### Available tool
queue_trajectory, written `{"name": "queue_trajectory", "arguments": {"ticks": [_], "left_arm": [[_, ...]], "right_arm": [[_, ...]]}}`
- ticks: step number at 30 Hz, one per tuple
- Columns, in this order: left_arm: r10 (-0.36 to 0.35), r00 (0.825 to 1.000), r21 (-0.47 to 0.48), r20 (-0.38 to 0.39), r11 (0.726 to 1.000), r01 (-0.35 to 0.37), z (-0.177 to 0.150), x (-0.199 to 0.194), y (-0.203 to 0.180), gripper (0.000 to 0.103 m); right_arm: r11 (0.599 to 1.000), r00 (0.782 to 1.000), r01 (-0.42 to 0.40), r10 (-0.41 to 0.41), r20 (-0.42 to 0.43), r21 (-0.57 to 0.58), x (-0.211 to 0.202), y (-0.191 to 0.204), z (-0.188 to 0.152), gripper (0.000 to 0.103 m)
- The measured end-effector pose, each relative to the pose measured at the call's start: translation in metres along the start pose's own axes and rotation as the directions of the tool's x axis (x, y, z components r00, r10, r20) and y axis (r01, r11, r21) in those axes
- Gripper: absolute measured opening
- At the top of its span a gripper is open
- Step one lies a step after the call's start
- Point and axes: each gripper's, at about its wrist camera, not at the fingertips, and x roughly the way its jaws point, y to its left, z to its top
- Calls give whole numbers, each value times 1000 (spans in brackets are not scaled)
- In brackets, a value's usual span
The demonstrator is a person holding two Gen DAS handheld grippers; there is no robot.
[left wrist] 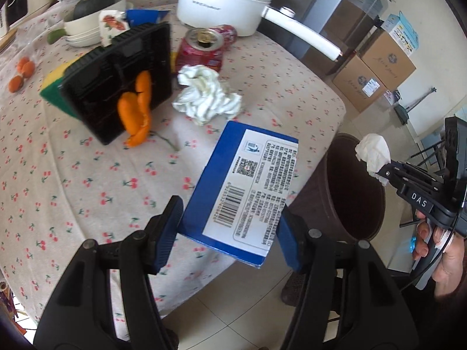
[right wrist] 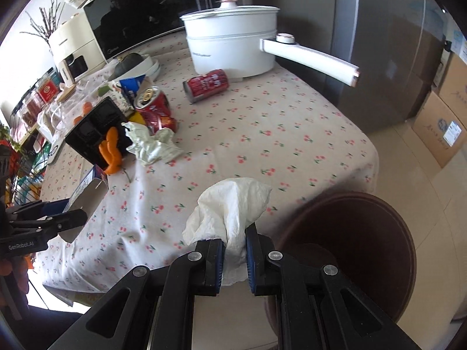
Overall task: Collect trash
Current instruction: 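Carry both items to the brown bin while the left gripper drops the box in, then open the right gripper over the bin to drop the tissue ball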
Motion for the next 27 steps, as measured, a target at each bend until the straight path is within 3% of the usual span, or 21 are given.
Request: {"name": "queue_trajectory", "arguments": {"ticks": [9,16,20,23,25,27], "left_arm": [[-84,994,118,-68,989,92,3,48,-90,63],[-147,982,211,-115,963,169,1,87,-158,63],[-175,976,236,-127,951,201,0,105,-180,63],[-160,979,245,-125,951,187,-1,114,-184,64],[-149,981,253,-123,951,177,-1,117,-183,69],[-132,984,262,-123,952,160,0,119,-180,95]], "right_arm": [[993,998,54,-51,-36,103,-9,-88,-48,14],[980,995,90,-80,-65,178,-14,-143,-77,14],[973,993,100,-85,-77,210,-17,-163,-86,14],[970,993,102,-86,-81,220,-18,-171,-89,14],[971,993,100,-85,-80,219,-18,-173,-88,14],[972,993,98,-83,-79,213,-17,-175,-88,14]]}}
